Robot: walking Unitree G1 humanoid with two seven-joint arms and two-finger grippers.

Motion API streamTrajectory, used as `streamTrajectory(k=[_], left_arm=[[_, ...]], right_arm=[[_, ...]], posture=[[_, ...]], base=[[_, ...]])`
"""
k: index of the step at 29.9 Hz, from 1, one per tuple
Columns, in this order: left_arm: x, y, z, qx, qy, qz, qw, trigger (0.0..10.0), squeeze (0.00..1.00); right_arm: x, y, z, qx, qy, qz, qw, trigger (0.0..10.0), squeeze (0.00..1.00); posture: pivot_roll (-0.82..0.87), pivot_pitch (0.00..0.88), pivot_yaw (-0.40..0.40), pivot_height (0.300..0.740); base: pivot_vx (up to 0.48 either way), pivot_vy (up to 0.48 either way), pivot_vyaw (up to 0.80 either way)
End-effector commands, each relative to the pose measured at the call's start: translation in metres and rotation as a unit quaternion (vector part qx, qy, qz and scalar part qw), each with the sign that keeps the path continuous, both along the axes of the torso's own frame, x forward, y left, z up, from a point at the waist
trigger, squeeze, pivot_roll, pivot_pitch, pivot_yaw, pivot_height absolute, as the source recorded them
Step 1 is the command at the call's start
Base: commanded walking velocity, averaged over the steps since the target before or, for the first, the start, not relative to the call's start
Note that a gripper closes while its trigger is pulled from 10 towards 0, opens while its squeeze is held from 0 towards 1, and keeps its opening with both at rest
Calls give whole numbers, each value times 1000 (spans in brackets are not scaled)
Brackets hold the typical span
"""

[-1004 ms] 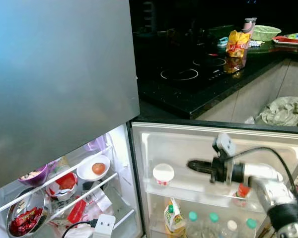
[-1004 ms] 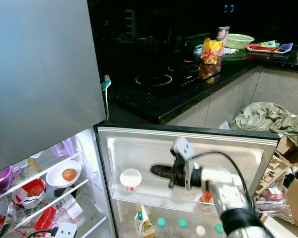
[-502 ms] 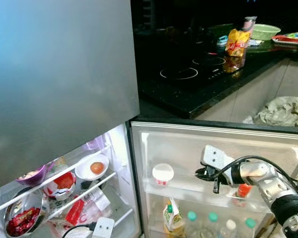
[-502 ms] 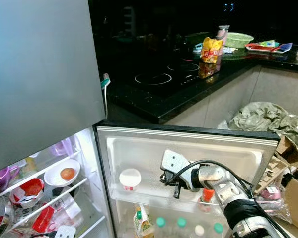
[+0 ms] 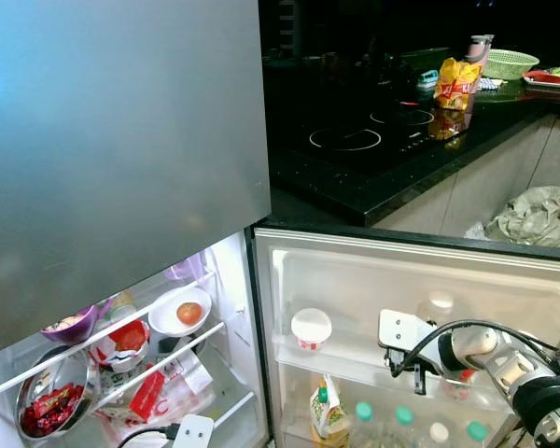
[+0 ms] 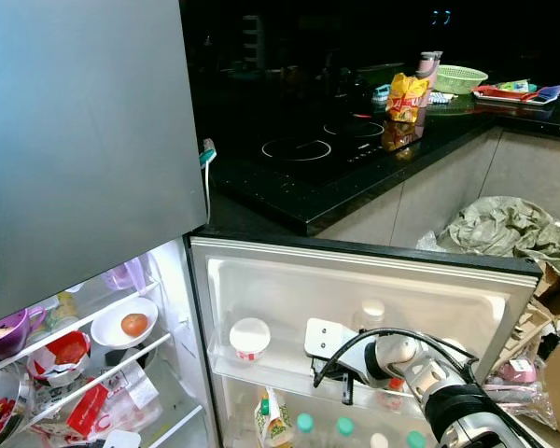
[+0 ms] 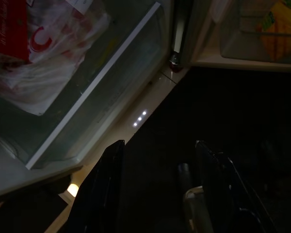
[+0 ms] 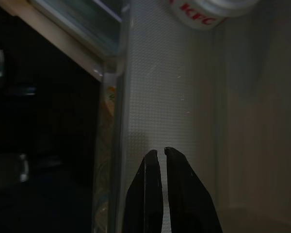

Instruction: Restocking fridge

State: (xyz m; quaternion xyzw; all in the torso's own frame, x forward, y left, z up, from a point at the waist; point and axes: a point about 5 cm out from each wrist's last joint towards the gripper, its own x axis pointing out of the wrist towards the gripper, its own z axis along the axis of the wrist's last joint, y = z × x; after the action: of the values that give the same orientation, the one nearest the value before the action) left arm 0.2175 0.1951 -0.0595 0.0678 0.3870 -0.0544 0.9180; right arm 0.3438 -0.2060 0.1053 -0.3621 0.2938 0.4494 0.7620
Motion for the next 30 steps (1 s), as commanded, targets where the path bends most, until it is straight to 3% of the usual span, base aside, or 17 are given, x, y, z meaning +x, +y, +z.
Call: streamTrajectory(k=[1,4,10,11,14,15,16,18,20,22,25,28,30], left_arm=[[-3,7,-1,12,6,-6,1000,10000,0],[0,8,1,15,1,-5,1000,10000,0],[0,9,1,17,1,-4,1000,10000,0],[-1,10,1,17,2,-4,1000,10000,0],[-1,10,1,16,2,-3,1000,10000,0],[-3,9,0,16,4,-3,1000,10000,0],[-3,9,0,16,4,-3,1000,10000,0],[-5,8,-1,14,7,-4,1000,10000,0],[-5,7,-2,13,8,-4,1000,10000,0],[-6,5,-3,11,10,-5,1000,10000,0],[-6,3,-3,10,11,-8,1000,10000,0],[-5,2,-2,11,6,-9,1000,10000,0],[-4,2,-2,11,3,-9,1000,10000,0]], right_arm=[[-5,2,-6,8,17,11,1000,10000,0],[-2,4,2,19,7,27,999,10000,0],[1,14,30,88,-5,59,994,10000,0],[0,21,46,134,0,74,988,10000,0],[-3,26,58,168,7,92,982,10000,0],[-9,32,75,208,19,120,971,10000,0],[-9,32,75,208,19,120,971,10000,0],[-21,38,94,248,39,164,954,10000,0],[-27,40,99,259,48,181,948,10000,0],[-30,40,111,275,38,191,942,10000,0],[-27,37,113,266,17,171,948,10000,0],[-17,26,86,188,-32,110,975,10000,0],[-16,25,80,173,-46,93,979,10000,0]], posture=[[-34,55,34,740],[-35,57,38,740],[-35,61,35,740],[-39,60,39,740],[-41,62,40,740],[-41,62,40,740],[-41,62,40,740],[-50,60,44,740],[-56,56,45,740],[-62,50,45,740],[-67,44,48,740],[-70,35,48,740],[-70,35,48,740]], base=[[0,0,0],[0,0,0],[0,0,0],[0,0,0],[0,0,0],[0,0,0],[0,0,0],[0,0,0],[0,0,0],[0,0,0],[0,0,0],[0,0,0],[0,0,0]])
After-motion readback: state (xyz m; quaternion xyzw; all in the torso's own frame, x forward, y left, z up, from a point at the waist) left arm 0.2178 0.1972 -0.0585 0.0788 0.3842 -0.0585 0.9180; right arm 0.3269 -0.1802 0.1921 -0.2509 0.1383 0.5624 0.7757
